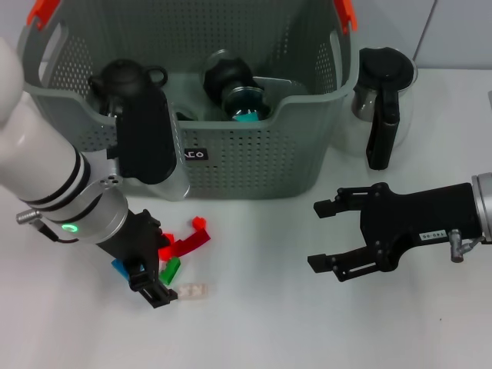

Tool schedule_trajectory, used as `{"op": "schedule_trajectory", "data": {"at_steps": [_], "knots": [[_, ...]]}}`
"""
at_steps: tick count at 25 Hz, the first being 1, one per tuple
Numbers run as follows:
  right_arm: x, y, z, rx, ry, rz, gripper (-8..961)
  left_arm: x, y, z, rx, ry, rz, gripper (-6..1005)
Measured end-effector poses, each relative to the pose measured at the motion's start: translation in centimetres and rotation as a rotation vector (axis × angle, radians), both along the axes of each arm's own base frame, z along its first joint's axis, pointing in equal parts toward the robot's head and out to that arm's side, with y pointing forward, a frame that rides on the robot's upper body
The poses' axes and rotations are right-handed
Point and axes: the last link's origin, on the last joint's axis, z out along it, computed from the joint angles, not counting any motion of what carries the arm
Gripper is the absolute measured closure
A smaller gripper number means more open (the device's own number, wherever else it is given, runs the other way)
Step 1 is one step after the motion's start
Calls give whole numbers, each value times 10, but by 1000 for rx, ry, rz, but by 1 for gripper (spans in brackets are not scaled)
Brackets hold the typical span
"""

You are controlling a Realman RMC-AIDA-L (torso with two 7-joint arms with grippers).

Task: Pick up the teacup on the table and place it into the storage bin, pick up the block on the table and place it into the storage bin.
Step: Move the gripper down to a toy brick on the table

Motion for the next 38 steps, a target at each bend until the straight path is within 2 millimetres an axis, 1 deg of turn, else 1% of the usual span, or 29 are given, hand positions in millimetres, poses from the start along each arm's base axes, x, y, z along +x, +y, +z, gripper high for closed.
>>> {"op": "schedule_trajectory", "data": {"at_steps": [7, 15, 25, 30, 33, 38], "knots": [[0, 0, 1, 2, 0, -1, 38, 3, -1, -5, -28, 18, -22, 128], [0, 0, 1, 2, 0, -1, 38, 12, 2, -10, -45, 15, -56, 131], [0, 0, 1, 2, -1, -2, 41, 14, 1, -13, -66, 31, -77, 135], [1, 1, 1, 3, -2, -2, 39, 18, -3, -13, -96, 24, -73, 333], [0, 1, 2, 4, -3, 0, 39, 21, -5, -16, -106, 23, -76, 427], [-1, 1, 1, 4, -3, 1, 38, 29, -5, -19, -105, 7, -65, 425]]}}
